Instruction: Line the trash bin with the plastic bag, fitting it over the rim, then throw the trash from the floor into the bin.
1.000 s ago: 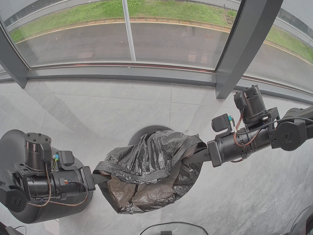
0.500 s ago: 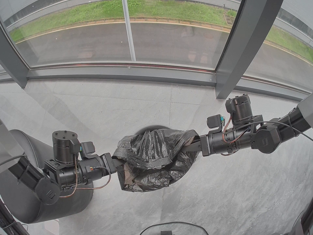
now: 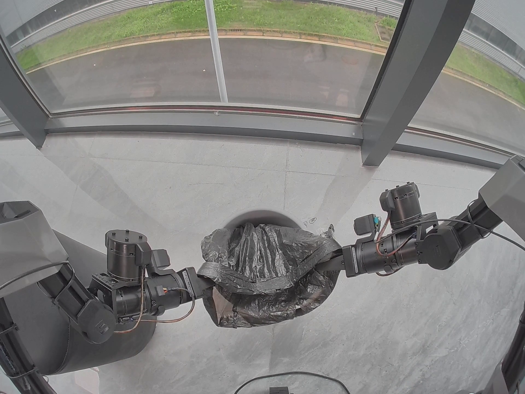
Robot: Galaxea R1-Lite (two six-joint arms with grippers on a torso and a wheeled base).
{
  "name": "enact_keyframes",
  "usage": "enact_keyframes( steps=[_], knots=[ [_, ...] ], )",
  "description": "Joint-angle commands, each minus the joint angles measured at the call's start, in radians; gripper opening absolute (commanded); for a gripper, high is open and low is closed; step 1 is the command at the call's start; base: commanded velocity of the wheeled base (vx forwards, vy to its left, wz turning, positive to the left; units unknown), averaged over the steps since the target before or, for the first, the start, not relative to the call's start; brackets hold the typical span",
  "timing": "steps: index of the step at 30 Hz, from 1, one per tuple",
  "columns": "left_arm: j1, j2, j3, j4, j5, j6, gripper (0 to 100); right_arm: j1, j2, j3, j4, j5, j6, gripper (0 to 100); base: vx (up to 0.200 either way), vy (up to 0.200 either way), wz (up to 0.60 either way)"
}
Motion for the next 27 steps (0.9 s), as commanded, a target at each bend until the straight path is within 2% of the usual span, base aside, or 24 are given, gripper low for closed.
enact_keyframes(
  steps=[1, 9, 13, 17, 21, 27],
  knots=[
    [-0.002, 0.002, 0.011, 0.0, -0.002, -0.002, 0, 0.001, -0.003, 0.032, -0.02, 0.002, -0.001, 0, 0.0, 0.0, 0.0],
    [-0.012, 0.005, 0.017, -0.001, -0.002, 0.0, 0, -0.004, 0.005, 0.045, -0.043, -0.014, -0.004, 0, 0.0, 0.0, 0.0],
    [-0.012, 0.019, 0.007, -0.003, -0.002, -0.002, 0, -0.032, 0.017, 0.044, -0.048, -0.025, -0.02, 0, 0.0, 0.0, 0.0],
    [-0.012, 0.024, 0.004, -0.004, -0.003, -0.002, 0, -0.048, 0.033, 0.078, -0.089, -0.029, -0.067, 0, 0.0, 0.0, 0.0],
    [-0.012, 0.021, -0.002, -0.004, -0.003, -0.002, 0, -0.048, 0.04, 0.102, -0.151, -0.04, -0.072, 0, 0.0, 0.0, 0.0],
    [-0.013, 0.005, -0.008, -0.006, -0.003, -0.003, 0, -0.048, 0.053, 0.108, -0.166, -0.063, -0.072, 0, 0.0, 0.0, 0.0]
  ],
)
